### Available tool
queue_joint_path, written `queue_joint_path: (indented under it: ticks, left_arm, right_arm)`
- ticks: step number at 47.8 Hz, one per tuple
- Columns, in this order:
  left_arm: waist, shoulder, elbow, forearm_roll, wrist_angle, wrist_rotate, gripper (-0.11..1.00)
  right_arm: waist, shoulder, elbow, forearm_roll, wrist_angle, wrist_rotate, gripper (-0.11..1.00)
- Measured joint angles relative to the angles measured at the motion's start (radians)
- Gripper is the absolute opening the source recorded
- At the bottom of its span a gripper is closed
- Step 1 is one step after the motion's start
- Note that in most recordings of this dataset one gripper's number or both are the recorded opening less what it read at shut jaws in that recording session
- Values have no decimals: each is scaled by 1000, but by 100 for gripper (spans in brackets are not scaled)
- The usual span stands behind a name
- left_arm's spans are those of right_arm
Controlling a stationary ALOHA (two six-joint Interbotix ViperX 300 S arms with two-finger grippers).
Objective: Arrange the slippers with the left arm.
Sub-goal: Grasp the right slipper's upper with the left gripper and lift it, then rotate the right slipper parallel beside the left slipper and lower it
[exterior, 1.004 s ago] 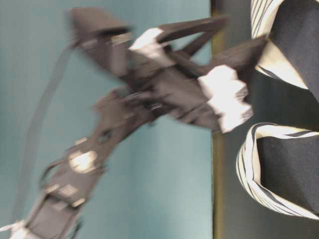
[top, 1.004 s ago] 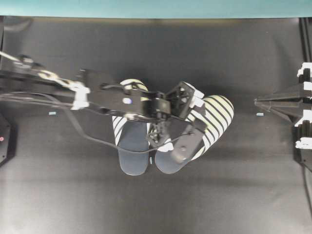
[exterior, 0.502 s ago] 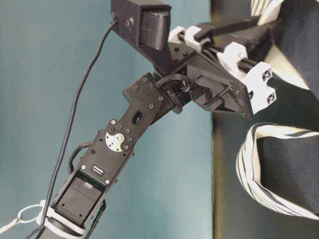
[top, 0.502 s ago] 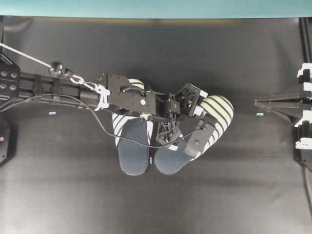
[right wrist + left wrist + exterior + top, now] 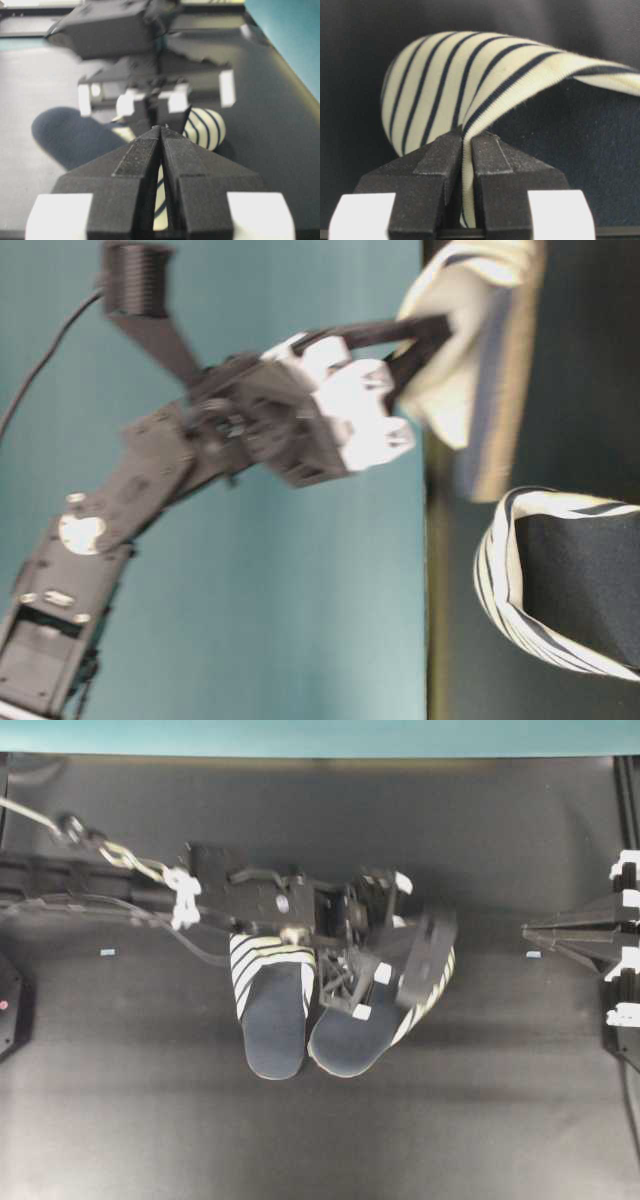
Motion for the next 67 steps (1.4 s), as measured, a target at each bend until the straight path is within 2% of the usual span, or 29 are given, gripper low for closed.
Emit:
queue_joint_path:
  ticks: [11, 19, 59, 67]
  left_arm:
    - [52, -32, 0, 0, 124, -219, 1]
    - [72, -32, 5, 2, 130, -288, 1]
    - [75, 18, 25, 0, 110, -302, 1]
    - [67, 20, 25, 0, 110, -322, 4]
  right_arm:
    - [-2, -8, 0, -2, 2, 0, 0]
    - [-2, -8, 0, -2, 0, 0, 0]
    - [0, -8, 8, -2, -5, 0, 0]
    - [0, -8, 8, -2, -6, 0, 0]
